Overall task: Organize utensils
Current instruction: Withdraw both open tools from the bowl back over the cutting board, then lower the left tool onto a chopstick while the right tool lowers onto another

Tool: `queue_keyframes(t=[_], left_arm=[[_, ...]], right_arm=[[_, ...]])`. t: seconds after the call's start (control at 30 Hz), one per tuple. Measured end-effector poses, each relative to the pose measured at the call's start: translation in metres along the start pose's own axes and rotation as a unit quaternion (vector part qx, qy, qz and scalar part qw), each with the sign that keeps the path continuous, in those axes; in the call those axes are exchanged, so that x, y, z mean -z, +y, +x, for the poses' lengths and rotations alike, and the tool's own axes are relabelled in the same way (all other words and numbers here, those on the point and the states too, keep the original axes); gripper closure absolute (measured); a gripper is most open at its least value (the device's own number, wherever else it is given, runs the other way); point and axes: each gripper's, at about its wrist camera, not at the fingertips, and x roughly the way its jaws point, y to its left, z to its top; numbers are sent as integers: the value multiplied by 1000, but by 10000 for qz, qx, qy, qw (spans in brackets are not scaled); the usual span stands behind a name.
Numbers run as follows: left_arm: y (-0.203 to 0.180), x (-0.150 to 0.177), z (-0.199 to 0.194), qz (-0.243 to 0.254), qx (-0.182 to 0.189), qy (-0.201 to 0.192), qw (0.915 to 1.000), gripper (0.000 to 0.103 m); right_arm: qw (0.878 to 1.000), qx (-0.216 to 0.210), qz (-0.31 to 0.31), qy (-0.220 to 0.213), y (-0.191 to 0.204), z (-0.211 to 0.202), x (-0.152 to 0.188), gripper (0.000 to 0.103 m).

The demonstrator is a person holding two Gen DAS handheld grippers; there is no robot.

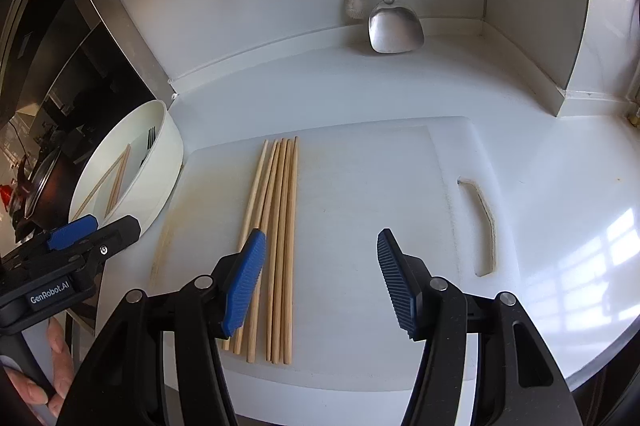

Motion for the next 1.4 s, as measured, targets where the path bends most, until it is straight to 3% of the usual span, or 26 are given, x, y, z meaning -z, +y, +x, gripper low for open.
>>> queue_keyframes(t=[0.13,0.27,0.6,0.87,1.4], left_arm=[[5,3,11,-33,117,36,9999,18],[5,11,20,-91,2,-66,9999,14],[-3,27,50,-306,-119,-353,9988,13],[-1,37,66,-390,-247,-536,9975,13],[7,43,65,-538,-190,-512,9971,13]], right_arm=[[9998,63,162,-33,3,6,3,45],[9998,64,111,-123,3,16,6,44],[9996,-99,44,-253,-12,55,17,43],[9990,22,-230,-370,-7,72,20,43],[9978,245,-526,-328,6,80,24,43]])
